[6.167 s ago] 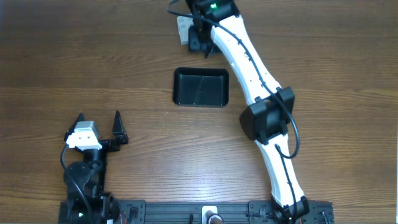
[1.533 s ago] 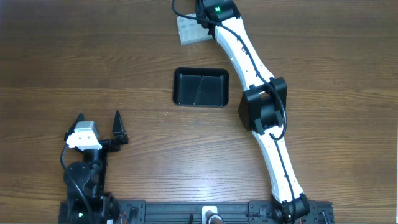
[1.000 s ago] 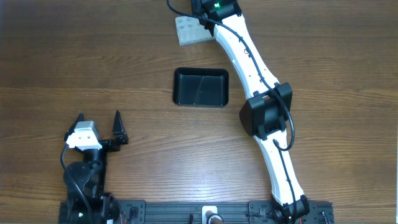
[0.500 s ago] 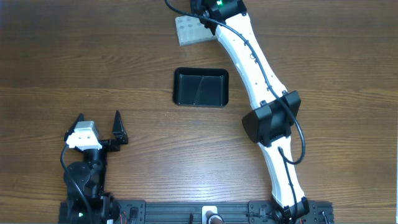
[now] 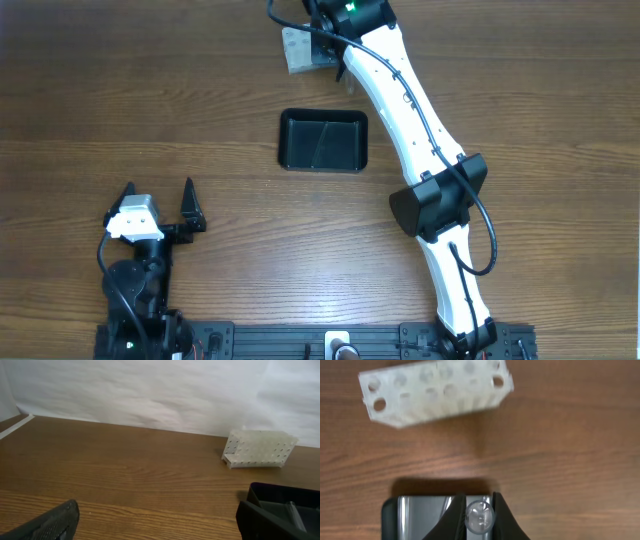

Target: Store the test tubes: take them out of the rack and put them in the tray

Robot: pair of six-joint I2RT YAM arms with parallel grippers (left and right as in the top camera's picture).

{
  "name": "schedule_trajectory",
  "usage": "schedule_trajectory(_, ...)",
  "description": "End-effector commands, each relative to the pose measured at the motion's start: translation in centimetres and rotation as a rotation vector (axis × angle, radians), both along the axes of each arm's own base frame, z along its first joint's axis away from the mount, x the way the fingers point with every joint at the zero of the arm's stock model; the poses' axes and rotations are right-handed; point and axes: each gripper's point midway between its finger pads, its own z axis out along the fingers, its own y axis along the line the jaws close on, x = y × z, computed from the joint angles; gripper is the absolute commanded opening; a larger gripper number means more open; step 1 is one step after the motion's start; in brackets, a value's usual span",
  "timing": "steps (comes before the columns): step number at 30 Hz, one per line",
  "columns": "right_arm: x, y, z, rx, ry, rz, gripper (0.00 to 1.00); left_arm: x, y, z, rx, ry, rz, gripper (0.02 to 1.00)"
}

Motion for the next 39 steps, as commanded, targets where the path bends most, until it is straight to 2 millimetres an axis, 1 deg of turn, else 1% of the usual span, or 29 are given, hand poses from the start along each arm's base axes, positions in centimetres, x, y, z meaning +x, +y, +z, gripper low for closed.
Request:
schedule_trajectory(1, -1.7, 0.9, 0.7, 0.113, 0.043, -0.075, 0.058, 0.0, -0.1, -0.1, 0.014, 0.001, -0.01, 0.998)
schedule_trajectory(7, -3.9, 1.5, -1.2, 0.157, 0.177, -0.086, 0.062, 0.0, -0.1, -0.2, 0.014, 0.002, -0.01, 0.998)
schedule_trajectory(12, -5.3, 1.4, -3.1, 0.153, 0.281, -0.099, 0.064, 0.0, -0.1, -0.1, 0.014, 0.001, -0.01, 0.998)
schedule_trajectory(17, -6.3, 1.9, -5.0, 0.179, 0.379, -0.098, 0.064, 0.0, -0.1, -0.1, 0.014, 0.001, -0.01, 0.998)
schedule_trajectory(22, -6.4, 1.6, -6.3, 0.161, 0.417, -0.109, 0.062, 0.0, -0.1, -0.2, 0.014, 0.002, -0.01, 0.996)
schedule_trajectory(27, -6.1, 1.0, -6.8, 0.155, 0.421, -0.124, 0.062, 0.0, -0.1, -0.1, 0.014, 0.001, -0.01, 0.998)
schedule_trajectory(31, -5.7, 0.5, -7.5, 0.147, 0.427, -0.138, 0.062, 0.0, -0.1, -0.1, 0.014, 0.001, -0.01, 0.998)
schedule_trajectory(39, -5.1, 0.2, -9.7, 0.125, 0.448, -0.152, 0.066, 0.0, -0.1, -0.1, 0.014, 0.001, -0.01, 0.998)
